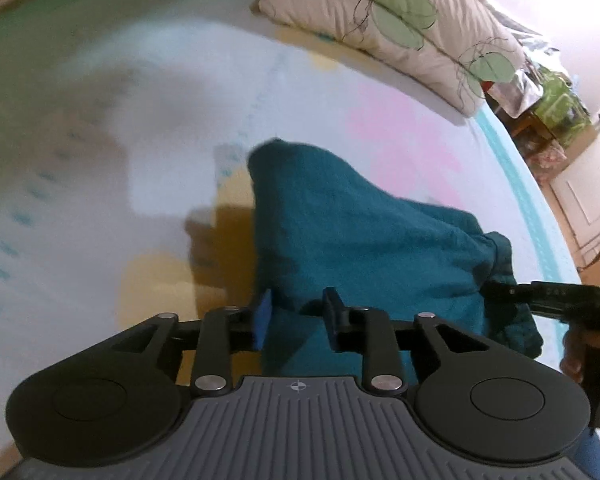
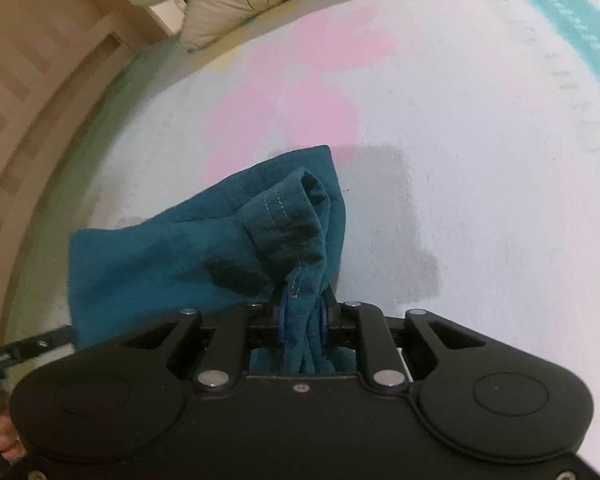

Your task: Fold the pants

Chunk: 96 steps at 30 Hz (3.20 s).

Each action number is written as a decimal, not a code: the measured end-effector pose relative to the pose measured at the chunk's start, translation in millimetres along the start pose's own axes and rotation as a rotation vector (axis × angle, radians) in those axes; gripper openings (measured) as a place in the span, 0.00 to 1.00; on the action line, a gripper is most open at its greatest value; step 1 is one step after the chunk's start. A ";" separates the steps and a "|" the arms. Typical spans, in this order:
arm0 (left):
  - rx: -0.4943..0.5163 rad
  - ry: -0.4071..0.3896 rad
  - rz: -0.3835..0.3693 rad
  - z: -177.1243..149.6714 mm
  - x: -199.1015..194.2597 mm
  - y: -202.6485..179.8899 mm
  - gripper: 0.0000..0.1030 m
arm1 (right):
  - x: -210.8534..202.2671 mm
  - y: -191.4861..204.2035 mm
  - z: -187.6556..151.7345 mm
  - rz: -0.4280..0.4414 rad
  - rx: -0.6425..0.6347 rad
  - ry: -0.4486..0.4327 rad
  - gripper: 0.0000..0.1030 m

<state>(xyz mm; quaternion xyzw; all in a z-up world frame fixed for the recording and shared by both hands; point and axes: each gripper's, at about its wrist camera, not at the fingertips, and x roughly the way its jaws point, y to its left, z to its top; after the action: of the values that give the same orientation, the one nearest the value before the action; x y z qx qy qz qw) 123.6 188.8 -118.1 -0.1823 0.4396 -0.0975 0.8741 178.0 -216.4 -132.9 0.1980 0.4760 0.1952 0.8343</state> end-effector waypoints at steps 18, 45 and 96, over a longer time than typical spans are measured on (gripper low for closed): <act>-0.112 -0.153 0.038 -3.7 3.2 10.9 0.59 | 3.0 2.2 3.5 0.013 -0.050 -0.005 0.26; -0.010 -0.090 -0.012 44.0 -47.7 -0.8 0.13 | -30.8 85.6 12.3 0.131 -0.140 -0.066 0.26; -0.023 -0.205 0.393 -141.7 -98.2 -40.2 0.27 | -76.7 165.0 -171.6 -0.049 -0.423 -0.284 0.41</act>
<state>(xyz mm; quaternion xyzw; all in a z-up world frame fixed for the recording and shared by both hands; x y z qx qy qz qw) -49.1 151.5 -107.4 -0.1122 0.3769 0.0988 0.9141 -30.3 -91.5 -73.1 0.0330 0.3072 0.2401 0.9203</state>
